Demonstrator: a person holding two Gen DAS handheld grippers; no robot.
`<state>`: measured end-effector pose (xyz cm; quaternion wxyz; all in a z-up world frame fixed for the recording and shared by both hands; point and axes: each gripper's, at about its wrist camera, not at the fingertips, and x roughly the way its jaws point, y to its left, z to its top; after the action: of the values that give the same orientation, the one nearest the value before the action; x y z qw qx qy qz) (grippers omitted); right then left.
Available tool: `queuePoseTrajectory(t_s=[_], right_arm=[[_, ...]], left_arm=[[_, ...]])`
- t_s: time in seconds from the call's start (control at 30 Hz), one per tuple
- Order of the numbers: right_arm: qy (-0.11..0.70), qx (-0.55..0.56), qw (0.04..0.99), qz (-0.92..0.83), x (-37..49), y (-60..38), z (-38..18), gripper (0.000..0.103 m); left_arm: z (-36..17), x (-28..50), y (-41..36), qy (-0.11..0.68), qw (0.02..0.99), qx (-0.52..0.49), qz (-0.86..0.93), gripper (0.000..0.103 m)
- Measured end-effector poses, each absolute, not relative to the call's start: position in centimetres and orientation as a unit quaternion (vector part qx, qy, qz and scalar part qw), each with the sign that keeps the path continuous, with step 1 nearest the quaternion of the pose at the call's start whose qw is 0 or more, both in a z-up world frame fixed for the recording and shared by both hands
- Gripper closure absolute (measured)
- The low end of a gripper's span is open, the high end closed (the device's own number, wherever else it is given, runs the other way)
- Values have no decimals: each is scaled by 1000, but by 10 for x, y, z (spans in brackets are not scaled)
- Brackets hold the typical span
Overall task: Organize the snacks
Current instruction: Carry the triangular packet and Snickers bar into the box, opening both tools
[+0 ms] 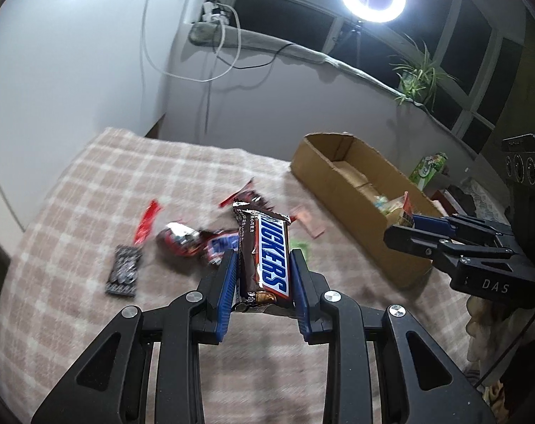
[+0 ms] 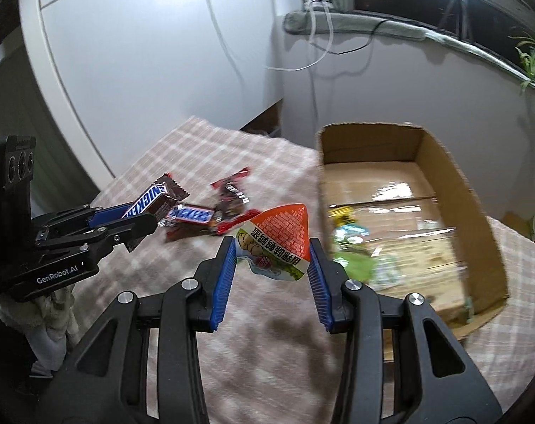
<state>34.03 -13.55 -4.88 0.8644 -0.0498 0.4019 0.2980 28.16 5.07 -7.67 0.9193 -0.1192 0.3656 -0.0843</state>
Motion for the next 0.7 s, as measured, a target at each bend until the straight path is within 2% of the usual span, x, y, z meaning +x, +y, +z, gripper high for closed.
queuePoseTrajectory(t_s=[0.7], right_arm=[[410,-26,876,253,407,-197,-51,61]], left_arm=[[-55,352,-26,353,920,-96,-141,75]])
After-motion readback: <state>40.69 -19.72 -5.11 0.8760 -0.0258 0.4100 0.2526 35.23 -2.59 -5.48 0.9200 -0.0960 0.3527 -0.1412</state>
